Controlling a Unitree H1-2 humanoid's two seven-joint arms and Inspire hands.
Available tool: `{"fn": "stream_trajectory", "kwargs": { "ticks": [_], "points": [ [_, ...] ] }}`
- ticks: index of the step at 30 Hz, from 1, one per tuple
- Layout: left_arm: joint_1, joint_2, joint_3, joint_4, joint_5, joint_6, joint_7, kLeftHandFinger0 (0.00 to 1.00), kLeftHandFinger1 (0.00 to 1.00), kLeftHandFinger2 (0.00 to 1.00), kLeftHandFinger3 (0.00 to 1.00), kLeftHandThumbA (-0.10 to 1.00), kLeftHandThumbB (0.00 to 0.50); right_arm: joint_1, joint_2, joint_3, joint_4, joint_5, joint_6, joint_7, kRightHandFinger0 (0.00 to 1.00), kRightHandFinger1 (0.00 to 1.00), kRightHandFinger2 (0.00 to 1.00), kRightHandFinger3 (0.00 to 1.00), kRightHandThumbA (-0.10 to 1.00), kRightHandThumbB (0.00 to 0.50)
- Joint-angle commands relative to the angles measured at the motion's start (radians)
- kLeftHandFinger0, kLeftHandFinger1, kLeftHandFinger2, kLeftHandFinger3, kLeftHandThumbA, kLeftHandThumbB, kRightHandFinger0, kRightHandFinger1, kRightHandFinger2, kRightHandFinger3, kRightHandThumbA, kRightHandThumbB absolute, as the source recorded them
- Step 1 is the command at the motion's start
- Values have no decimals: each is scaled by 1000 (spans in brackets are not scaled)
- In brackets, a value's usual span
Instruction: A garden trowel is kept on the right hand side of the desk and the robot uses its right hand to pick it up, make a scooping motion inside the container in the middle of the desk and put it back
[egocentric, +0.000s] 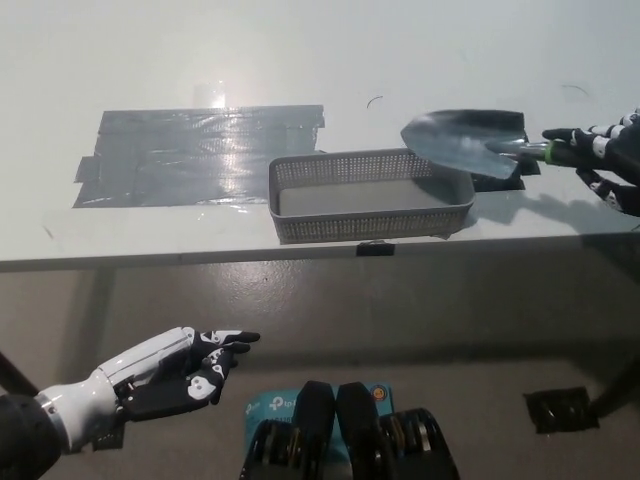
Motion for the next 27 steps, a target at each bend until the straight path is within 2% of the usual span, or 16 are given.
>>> {"fn": "stream_trajectory", "kwargs": {
  "ticks": [1, 4, 7, 8, 9, 10, 11, 13, 14, 16, 17, 20, 21, 22, 23, 27],
  "points": [
    [-24, 23, 2, -32, 12, 15, -15, 1000, 1000, 1000, 1000, 1000, 225, -102, -54, 54, -10, -78, -33, -96, 0, 69, 493, 243, -100, 185],
    [-21, 25, 4, -40, 12, 15, -13, 1000, 1000, 1000, 1000, 1000, 206, -124, -58, 99, -20, -95, -33, -66, 0, 62, 456, 277, -100, 123],
    [-33, 24, -6, -33, 15, 15, -18, 1000, 1000, 1000, 1000, 1000, 192, -130, -85, 153, -32, -96, -33, -113, 0, 0, 367, 172, -100, 157],
    [-38, 21, -5, -28, 15, 15, -21, 1000, 1000, 1000, 1000, 1000, 194, -142, -89, 191, -30, -75, -33, -147, 0, 0, 279, 154, -100, 218],
    [-37, 21, -4, -27, 18, 15, -20, 1000, 1000, 1000, 1000, 1000, 194, -153, -93, 227, -29, -75, -33, -175, 0, 0, 299, 141, -100, 231],
    [-39, 18, -2, -25, 10, 15, -20, 1000, 1000, 1000, 1000, 1000, 185, -147, -98, 218, -60, -75, -33, -102, 0, 0, 407, 164, -100, 167],
    [-39, 18, -2, -25, 10, 15, -21, 1000, 1000, 1000, 1000, 1000, 185, -148, -100, 220, -60, -74, -33, -104, 0, 0, 435, 154, -100, 165],
    [-39, 20, -4, -28, 8, 15, -12, 1000, 1000, 1000, 1000, 1000, 206, -158, -106, 261, -68, -70, -33, -150, 0, 0, 387, 98, -100, 196],
    [-42, 19, -5, -28, 9, 15, -11, 1000, 1000, 1000, 1000, 1000, 212, -165, -114, 272, -76, -69, -33, -125, 0, 0, 308, 219, -100, 200],
    [-39, 21, -5, -30, 12, 15, -10, 1000, 1000, 1000, 1000, 1000, 212, -174, -120, 290, -81, -70, -33, -91, 0, 0, 105, 291, -98, 225],
    [-42, 24, -9, -33, 14, 15, -8, 1000, 1000, 1000, 1000, 1000, 223, -183, -130, 300, -65, -76, -33, -117, 0, 0, 30, 324, -99, 281],
    [-43, 26, -14, -35, 19, 15, -3, 1000, 1000, 1000, 1000, 1000, 203, -234, -157, 351, -24, -84, -33, -146, 0, 0, 7, 313, -100, 280],
    [-45, 26, -13, -38, 23, 15, -9, 1000, 1000, 1000, 1000, 1000, 204, -248, -162, 342, -11, -40, -33, -63, 0, 0, 61, 302, -100, 180],
    [-45, 27, -14, -39, 23, 15, -8, 1000, 1000, 1000, 1000, 1000, 220, -265, -166, 352, -2, -40, -33, -65, 0, 0, 80, 304, -98, 173],
    [-47, 28, -16, -41, 24, 15, -7, 1000, 1000, 1000, 1000, 1000, 222, -297, -171, 359, 10, -38, -33, -39, 0, 0, 95, 287, -96, 121],
    [-52, 23, -19, -41, 30, 15, -9, 1000, 1000, 1000, 1000, 1000, 239, -367, -174, 378, -7, -34, -33, 57, 0, 0, 118, 357, -87, 76]
  ]
}}
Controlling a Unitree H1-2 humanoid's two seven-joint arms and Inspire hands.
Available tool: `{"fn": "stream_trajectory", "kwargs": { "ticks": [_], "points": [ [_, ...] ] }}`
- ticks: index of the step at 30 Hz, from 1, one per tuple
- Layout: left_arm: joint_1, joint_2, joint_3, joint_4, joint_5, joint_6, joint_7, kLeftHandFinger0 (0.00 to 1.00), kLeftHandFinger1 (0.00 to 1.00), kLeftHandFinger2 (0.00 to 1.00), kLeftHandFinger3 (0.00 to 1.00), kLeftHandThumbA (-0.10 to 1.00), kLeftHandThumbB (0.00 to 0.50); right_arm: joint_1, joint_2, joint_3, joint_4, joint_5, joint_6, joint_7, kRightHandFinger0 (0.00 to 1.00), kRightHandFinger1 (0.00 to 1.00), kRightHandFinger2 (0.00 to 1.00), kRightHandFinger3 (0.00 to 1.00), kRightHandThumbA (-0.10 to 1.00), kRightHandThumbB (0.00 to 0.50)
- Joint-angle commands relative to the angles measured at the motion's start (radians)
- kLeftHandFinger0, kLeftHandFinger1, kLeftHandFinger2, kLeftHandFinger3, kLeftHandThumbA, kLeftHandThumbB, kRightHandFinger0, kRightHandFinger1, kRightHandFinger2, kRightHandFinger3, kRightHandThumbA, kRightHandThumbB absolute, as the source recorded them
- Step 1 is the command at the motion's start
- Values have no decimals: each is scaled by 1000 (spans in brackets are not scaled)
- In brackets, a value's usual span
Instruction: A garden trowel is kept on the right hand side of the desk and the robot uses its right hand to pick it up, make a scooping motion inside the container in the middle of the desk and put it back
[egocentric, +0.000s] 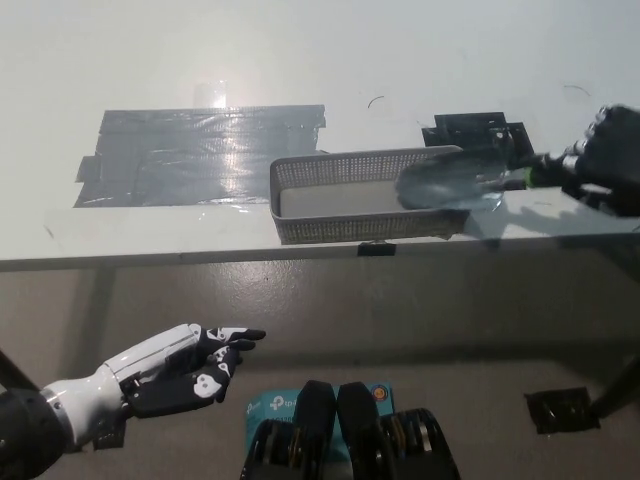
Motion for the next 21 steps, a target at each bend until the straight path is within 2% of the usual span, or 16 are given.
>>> {"fn": "stream_trajectory", "kwargs": {
  "ticks": [1, 3, 4, 5, 7, 8, 10, 11, 12, 13, 15, 17, 18, 19, 20, 21],
  "points": [
    [-31, 23, -1, -37, 16, 13, 0, 1000, 1000, 1000, 1000, 1000, 241, -136, -50, 23, -4, 18, -10, 70, 0, 0, 124, 375, -76, 97],
    [-30, 23, -4, -40, 16, 13, 0, 1000, 1000, 1000, 1000, 1000, 243, -150, -48, 32, -11, 43, -10, 112, 0, 0, 132, 411, -57, 107],
    [-32, 22, -7, -39, 13, 13, 4, 1000, 1000, 1000, 1000, 1000, 241, -188, -40, 71, -1, 68, -10, 88, 0, 0, 117, 353, -56, 124],
    [-35, 19, -9, -37, 12, 13, 3, 1000, 1000, 1000, 1000, 1000, 249, -224, -34, 101, 0, 34, -10, 55, 0, 0, 105, 385, -11, 69],
    [-39, 18, -14, -37, 12, 13, 4, 1000, 1000, 1000, 1000, 1000, 279, -261, -21, 125, 9, 49, -10, 49, 0, 0, 105, 407, -64, 135],
    [-41, 18, -16, -37, 14, 13, 5, 1000, 1000, 1000, 1000, 1000, 283, -283, -10, 140, 14, 51, -10, 38, 0, 0, 90, 345, -86, 133],
    [-46, 17, -19, -36, 17, 13, 7, 1000, 1000, 1000, 1000, 1000, 272, -325, 4, 194, 28, 29, -10, -29, 0, 0, 72, 297, -85, 119],
    [-49, 15, -21, -35, 18, 13, 6, 1000, 1000, 1000, 1000, 1000, 277, -336, 10, 212, 35, 32, -10, -42, 0, 0, 77, 163, -99, 87],
    [-52, 14, -26, -33, 18, 13, 12, 1000, 1000, 1000, 1000, 1000, 293, -352, 22, 229, 32, 56, -10, -35, 0, 0, 78, 267, -100, 84],
    [-53, 14, -27, -33, 19, 13, 12, 1000, 1000, 1000, 1000, 1000, 301, -358, 24, 233, 23, 55, -10, -27, 0, 0, 67, 456, -100, 93],
    [-63, 16, -32, -33, 20, 13, 10, 1000, 1000, 1000, 1000, 1000, 316, -368, 50, 241, -9, 82, -10, 66, 0, 0, 9, 362, -100, 40],
    [-66, 17, -34, -31, 12, 13, 11, 1000, 1000, 1000, 1000, 1000, 317, -364, 46, 257, -19, 87, -10, 46, 0, 0, 11, 319, -39, 26],
    [-67, 19, -36, -32, 15, 13, 12, 1000, 1000, 1000, 1000, 1000, 295, -363, 42, 282, -14, 79, -10, -4, 0, 0, 20, 231, 85, 0],
    [-68, 20, -38, -32, 15, 13, 12, 1000, 1000, 1000, 1000, 1000, 295, -363, 40, 283, -16, 81, -10, -4, 0, 0, 32, 225, 87, 0],
    [-69, 21, -38, -34, 16, 13, 11, 1000, 1000, 1000, 1000, 1000, 294, -344, 31, 271, -28, 58, -10, 35, 0, 0, 89, 373, 222, 0],
    [-70, 21, -39, -33, 15, 13, 10, 1000, 1000, 1000, 1000, 1000, 295, -337, 27, 267, -28, 59, -10, 39, 0, 0, 114, 311, 197, 0]
  ]
}}
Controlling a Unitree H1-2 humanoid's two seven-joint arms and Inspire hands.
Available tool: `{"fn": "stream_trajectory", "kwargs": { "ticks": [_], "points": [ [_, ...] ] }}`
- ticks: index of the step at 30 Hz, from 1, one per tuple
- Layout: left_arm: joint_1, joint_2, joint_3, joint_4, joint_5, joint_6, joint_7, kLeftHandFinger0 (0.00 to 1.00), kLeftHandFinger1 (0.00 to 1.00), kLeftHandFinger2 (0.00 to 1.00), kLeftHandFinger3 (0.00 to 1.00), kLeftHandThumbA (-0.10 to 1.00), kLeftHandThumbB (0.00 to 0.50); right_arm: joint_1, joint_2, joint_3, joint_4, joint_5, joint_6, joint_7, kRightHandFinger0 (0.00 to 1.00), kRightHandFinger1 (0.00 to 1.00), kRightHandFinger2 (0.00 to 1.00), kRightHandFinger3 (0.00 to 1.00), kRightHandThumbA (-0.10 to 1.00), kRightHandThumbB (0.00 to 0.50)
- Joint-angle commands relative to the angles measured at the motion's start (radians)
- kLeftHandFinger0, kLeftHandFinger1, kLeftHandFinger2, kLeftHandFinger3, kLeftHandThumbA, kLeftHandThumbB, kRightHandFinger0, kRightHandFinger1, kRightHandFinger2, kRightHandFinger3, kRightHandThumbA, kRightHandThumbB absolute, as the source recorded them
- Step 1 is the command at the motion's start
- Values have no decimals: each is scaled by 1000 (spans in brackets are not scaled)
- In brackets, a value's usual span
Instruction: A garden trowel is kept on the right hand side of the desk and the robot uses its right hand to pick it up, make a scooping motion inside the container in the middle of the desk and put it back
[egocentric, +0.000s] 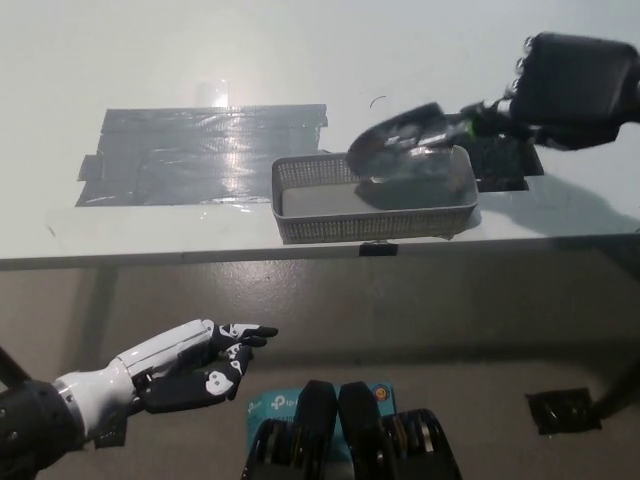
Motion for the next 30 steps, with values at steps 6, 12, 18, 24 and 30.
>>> {"fn": "stream_trajectory", "kwargs": {
  "ticks": [6, 12, 18, 24, 30],
  "points": [
    [-40, 19, -2, -29, -8, 12, 9, 1000, 1000, 1000, 1000, 1000, 267, -42, -67, 20, 37, -8, -1, -29, 0, 0, 158, 389, 65, 108],
    [-59, 20, -11, -24, -5, 12, 4, 1000, 1000, 1000, 1000, 1000, 290, -36, -56, 17, 98, -30, -1, -24, 0, 0, 160, 431, 44, 0],
    [-72, 21, -15, -16, -18, 12, 4, 1000, 1000, 1000, 1000, 1000, 277, -37, -29, -12, 128, 0, -1, 38, 0, 0, 204, 263, 103, 0],
    [-79, 22, -16, -12, -11, 12, 0, 1000, 1000, 1000, 1000, 1000, 293, -40, -14, 7, 129, -2, -1, 36, 0, 0, 262, 381, -4, 140],
    [-86, 23, -24, -19, -23, 12, 12, 1000, 1000, 1000, 1000, 1000, 299, -29, 5, 24, 110, -5, -1, -5, 0, 0, 215, 301, -12, 84]
  ]
}}
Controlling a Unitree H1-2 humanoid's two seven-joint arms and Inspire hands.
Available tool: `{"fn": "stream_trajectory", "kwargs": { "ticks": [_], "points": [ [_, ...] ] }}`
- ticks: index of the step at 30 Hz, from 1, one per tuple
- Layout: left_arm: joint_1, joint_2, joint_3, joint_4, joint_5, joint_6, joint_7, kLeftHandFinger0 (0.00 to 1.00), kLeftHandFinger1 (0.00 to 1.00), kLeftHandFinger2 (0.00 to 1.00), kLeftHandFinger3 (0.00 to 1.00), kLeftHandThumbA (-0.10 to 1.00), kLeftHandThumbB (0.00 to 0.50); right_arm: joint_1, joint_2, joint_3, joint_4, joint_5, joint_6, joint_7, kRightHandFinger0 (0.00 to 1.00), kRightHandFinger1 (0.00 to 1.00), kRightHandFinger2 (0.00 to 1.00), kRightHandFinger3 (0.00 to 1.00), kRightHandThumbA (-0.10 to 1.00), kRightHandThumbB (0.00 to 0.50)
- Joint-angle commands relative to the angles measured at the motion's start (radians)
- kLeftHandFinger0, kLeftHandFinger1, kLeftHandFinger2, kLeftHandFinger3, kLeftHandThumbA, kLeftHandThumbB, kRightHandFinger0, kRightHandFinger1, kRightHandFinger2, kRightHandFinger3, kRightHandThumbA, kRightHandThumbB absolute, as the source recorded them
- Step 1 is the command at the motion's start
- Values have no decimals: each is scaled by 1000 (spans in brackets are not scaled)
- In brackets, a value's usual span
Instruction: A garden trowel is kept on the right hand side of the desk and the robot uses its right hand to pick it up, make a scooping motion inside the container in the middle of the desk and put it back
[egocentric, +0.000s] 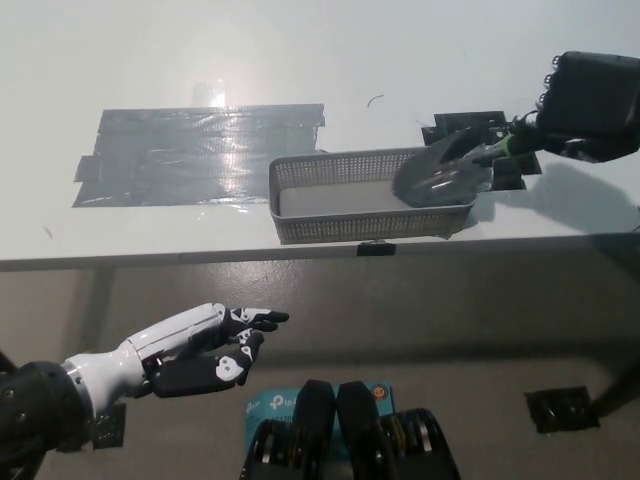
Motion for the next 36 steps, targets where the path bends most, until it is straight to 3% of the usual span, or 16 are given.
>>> {"fn": "stream_trajectory", "kwargs": {
  "ticks": [1, 4, 7, 8, 9, 10, 13, 17, 20, 21, 22, 23, 25, 27, 31, 36],
  "points": [
    [-34, 24, 4, -25, -26, 12, 15, 1000, 1000, 1000, 1000, 1000, 284, -35, 6, -17, -13, 12, 0, 0, 0, 0, 227, 284, 41, 42],
    [-37, 27, 1, -27, -32, 12, 16, 1000, 1000, 1000, 1000, 1000, 282, -37, 21, 9, 4, 3, 0, -60, 0, 0, 238, 146, 15, 46],
    [-46, 27, -5, -23, -38, 12, 15, 1000, 1000, 1000, 1000, 1000, 285, -36, 47, 1, 20, -3, 0, -2, 0, 73, 399, 290, 165, 1],
    [-47, 28, -8, -26, -45, 12, 22, 1000, 1000, 1000, 1000, 1000, 278, -36, 64, 8, 29, -11, 0, 12, 0, 34, 377, 286, 35, 2],
    [-48, 27, -8, -25, -48, 12, 22, 1000, 1000, 1000, 1000, 1000, 279, -33, 71, 3, 29, -14, 0, 38, 0, 25, 377, 292, 20, 0],
    [-49, 28, -9, -24, -48, 12, 20, 1000, 1000, 1000, 1000, 1000, 275, -22, 83, -3, 37, -30, 0, 20, 0, 1, 343, 174, 15, 0],
    [-50, 31, -14, -26, -39, 12, 21, 1000, 1000, 1000, 1000, 1000, 283, -8, 118, 8, 69, -26, 0, 3, 0, 20, 437, 199, -43, 57],
    [-49, 31, -23, -19, -43, 12, 19, 1000, 1000, 1000, 1000, 1000, 298, 44, 193, -41, 118, -59, 0, 27, 0, 66, 483, 101, 15, 0],
    [-49, 26, -30, -6, -40, 12, 13, 1000, 1000, 1000, 1000, 1000, 317, 84, 257, -106, 158, -65, 26, 80, 0, 64, 480, 33, -83, 0],
    [-49, 25, -30, -5, -39, 12, 12, 1000, 1000, 1000, 1000, 1000, 318, 88, 266, -118, 164, -70, 29, 93, 0, 104, 522, 39, -99, 0],
    [-45, 24, -31, -4, -34, 12, 14, 1000, 1000, 1000, 1000, 1000, 328, 101, 309, -144, 172, -72, 118, 182, 0, 103, 511, 109, 42, 0],
    [-44, 26, -32, -9, -36, 12, 16, 1000, 1000, 1000, 1000, 1000, 320, 109, 326, -161, 177, -70, 150, 214, 0, 112, 527, 174, 50, 0],
    [-40, 23, -32, -6, -29, 12, 7, 1000, 1000, 1000, 1000, 1000, 326, 137, 352, -201, 178, -40, 214, 306, 0, 95, 482, 249, -91, 0],
    [-39, 21, -31, -5, -28, 12, 9, 1000, 1000, 1000, 1000, 1000, 332, 156, 358, -241, 174, -10, 238, 334, 0, 106, 466, 308, -100, 0],
    [-31, 23, -35, -1, -20, 12, 6, 1000, 1000, 1000, 1000, 1000, 344, 204, 387, -341, 190, 72, 272, 386, 0, 176, 481, 31, -100, 0],
    [-15, 11, -40, 9, -24, 12, 3, 1000, 1000, 1000, 1000, 1000, 355, 280, 417, -514, 188, 192, 321, 456, 0, 318, 533, 20, -100, 31]
  ]
}}
